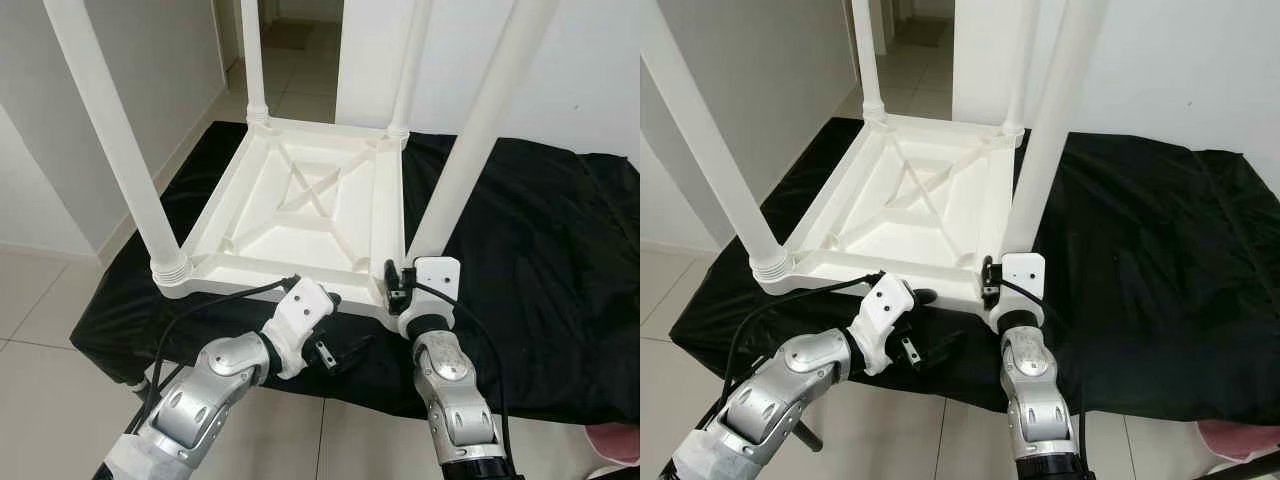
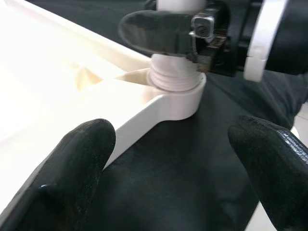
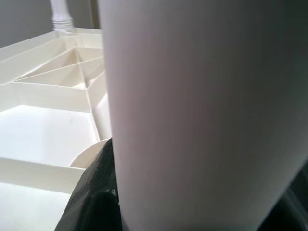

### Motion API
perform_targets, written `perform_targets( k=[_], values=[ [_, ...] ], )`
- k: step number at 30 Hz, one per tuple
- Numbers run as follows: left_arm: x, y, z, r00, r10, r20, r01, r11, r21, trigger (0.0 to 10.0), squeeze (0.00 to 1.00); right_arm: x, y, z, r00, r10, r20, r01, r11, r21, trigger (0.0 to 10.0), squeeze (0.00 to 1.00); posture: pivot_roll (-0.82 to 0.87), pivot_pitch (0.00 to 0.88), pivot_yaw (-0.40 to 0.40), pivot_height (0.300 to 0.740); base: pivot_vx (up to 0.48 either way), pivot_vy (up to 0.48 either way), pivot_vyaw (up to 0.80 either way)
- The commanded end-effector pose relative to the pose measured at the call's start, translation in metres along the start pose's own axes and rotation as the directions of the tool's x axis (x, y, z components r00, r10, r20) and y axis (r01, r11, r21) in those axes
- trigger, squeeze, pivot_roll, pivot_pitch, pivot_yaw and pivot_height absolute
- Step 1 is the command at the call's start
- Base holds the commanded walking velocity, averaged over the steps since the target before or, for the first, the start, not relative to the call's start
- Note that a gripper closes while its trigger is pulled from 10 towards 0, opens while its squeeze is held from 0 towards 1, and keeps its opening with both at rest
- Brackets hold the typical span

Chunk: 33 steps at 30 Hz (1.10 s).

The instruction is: Building children table

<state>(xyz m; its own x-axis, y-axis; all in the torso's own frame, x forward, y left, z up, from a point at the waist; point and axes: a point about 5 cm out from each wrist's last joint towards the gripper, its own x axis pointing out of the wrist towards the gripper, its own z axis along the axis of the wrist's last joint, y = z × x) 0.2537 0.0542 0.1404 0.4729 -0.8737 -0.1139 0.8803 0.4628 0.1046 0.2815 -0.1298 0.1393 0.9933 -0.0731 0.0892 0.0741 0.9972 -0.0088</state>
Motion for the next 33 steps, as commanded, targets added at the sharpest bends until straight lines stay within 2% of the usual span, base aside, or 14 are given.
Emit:
perform_targets(
  k=[1, 2, 7, 13, 14, 18, 20, 22, 30, 32, 33],
  values=[
    [0.0, 0.0, -0.001, 1.0, -0.017, 0.0, 0.017, 1.0, -0.007, 10.0, 0.0, -0.006, 0.002, -0.013, 0.996, -0.053, -0.077, 0.056, 0.998, 0.032, 10.0, 0.0, -0.05, 0.043, 0.001, 0.74, 0.0, 0.0, 0.0],
    [0.0, 0.0, -0.001, 1.0, -0.01, 0.005, 0.01, 1.0, -0.015, 10.0, 0.0, -0.005, -0.002, -0.009, 0.998, -0.047, -0.05, 0.049, 0.998, 0.044, 10.0, 1.0, -0.05, 0.043, 0.001, 0.74, 0.0, 0.0, 0.0],
    [-0.003, 0.001, 0.002, 0.999, 0.022, 0.034, -0.02, 0.998, -0.051, 10.0, 0.0, -0.005, -0.009, 0.002, 0.999, -0.046, 0.007, 0.046, 0.999, 0.021, 10.0, 1.0, -0.04, 0.048, -0.003, 0.74, 0.0, 0.0, 0.0],
    [-0.007, -0.003, 0.001, 0.998, 0.049, 0.039, -0.047, 0.997, -0.064, 10.0, 0.0, -0.01, -0.012, 0.003, 0.999, -0.014, 0.031, 0.014, 1.0, 0.015, 10.0, 1.0, -0.03, 0.051, -0.004, 0.74, 0.0, 0.0, 0.0],
    [-0.009, -0.002, 0.001, 0.996, 0.077, 0.042, -0.074, 0.995, -0.059, 10.0, 0.0, -0.013, -0.014, 0.003, 0.999, 0.001, 0.043, -0.001, 1.0, 0.011, 10.0, 0.0, -0.03, 0.054, -0.003, 0.74, 0.0, 0.0, 0.0],
    [-0.012, 0.0, 0.0, 0.991, 0.124, 0.048, -0.122, 0.991, -0.057, 10.0, 0.0, -0.018, -0.015, 0.002, 0.998, 0.022, 0.055, -0.022, 1.0, 0.002, 10.0, 0.0, -0.03, 0.059, -0.003, 0.74, 0.0, 0.0, 0.0],
    [-0.016, 0.004, 0.0, 0.98, 0.185, 0.07, -0.177, 0.979, -0.104, 10.0, 0.0, -0.027, -0.019, 0.002, 0.996, 0.042, 0.078, -0.041, 0.999, -0.017, 10.0, 0.0, -0.02, 0.057, -0.006, 0.74, 0.0, 0.0, 0.0],
    [-0.021, 0.003, 0.0, 0.977, 0.195, 0.086, -0.181, 0.972, -0.15, 10.0, 0.0, -0.032, -0.02, 0.002, 0.995, 0.05, 0.086, -0.049, 0.999, -0.014, 10.0, 0.0, -0.02, 0.059, -0.006, 0.74, 0.0, 0.0, 0.0],
    [-0.032, 0.001, -0.001, 0.959, 0.267, 0.097, -0.246, 0.951, -0.186, 10.0, 0.0, -0.046, -0.024, 0.005, 0.992, 0.07, 0.103, -0.066, 0.997, -0.039, 10.0, 0.0, -0.03, 0.053, 0.0, 0.74, 0.0, 0.0, 0.0],
    [-0.037, 0.003, -0.001, 0.946, 0.307, 0.103, -0.284, 0.939, -0.194, 10.0, 0.0, -0.05, -0.025, 0.005, 0.991, 0.081, 0.104, -0.078, 0.996, -0.032, 10.0, 0.0, -0.03, 0.054, 0.001, 0.74, 0.0, 0.0, 0.0],
    [-0.048, 0.013, -0.002, 0.911, 0.4, 0.1, -0.378, 0.907, -0.185, 10.0, 0.0, -0.06, -0.025, 0.004, 0.984, 0.14, 0.107, -0.136, 0.99, -0.048, 10.0, 0.0, -0.03, 0.053, 0.002, 0.74, 0.0, 0.0, 0.0]
  ],
)
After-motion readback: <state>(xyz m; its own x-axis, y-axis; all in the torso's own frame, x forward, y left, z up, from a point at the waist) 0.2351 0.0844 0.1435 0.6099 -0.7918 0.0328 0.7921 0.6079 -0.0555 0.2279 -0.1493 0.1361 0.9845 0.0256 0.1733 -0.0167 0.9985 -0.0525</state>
